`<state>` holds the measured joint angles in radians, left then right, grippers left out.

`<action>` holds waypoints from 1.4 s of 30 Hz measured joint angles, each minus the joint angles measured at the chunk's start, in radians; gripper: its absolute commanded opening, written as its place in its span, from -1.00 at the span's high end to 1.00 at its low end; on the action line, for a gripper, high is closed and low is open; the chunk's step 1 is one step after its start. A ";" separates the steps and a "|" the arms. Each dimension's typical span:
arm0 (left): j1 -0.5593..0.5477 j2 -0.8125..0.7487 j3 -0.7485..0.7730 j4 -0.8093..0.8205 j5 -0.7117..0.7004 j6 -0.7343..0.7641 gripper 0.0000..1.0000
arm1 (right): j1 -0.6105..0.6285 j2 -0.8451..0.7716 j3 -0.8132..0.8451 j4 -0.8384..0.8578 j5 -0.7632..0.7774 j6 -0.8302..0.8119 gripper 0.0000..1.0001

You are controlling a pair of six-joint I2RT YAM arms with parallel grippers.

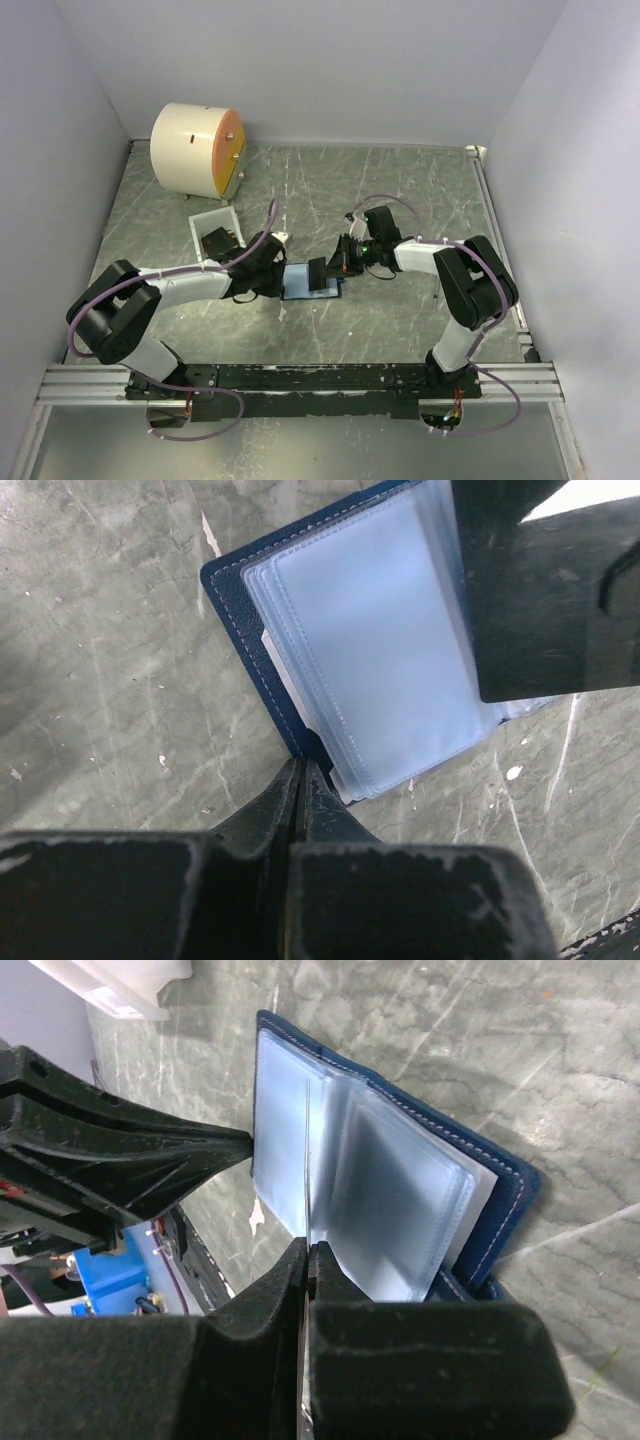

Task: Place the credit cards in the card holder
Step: Insert the credit card into the card holder.

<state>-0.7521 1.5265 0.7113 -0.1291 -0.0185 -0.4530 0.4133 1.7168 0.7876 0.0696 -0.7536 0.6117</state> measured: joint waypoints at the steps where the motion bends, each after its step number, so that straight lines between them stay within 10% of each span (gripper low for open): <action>1: 0.000 0.001 0.000 0.000 0.000 0.000 0.86 | 0.000 0.011 0.000 0.006 -0.001 0.002 1.00; 42: -0.018 0.022 0.022 -0.012 -0.034 -0.019 0.86 | -0.016 0.080 -0.039 0.121 0.006 0.026 1.00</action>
<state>-0.7700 1.5482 0.7330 -0.1410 -0.0521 -0.4725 0.3977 1.7969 0.7490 0.1909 -0.7471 0.6380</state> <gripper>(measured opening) 0.075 0.007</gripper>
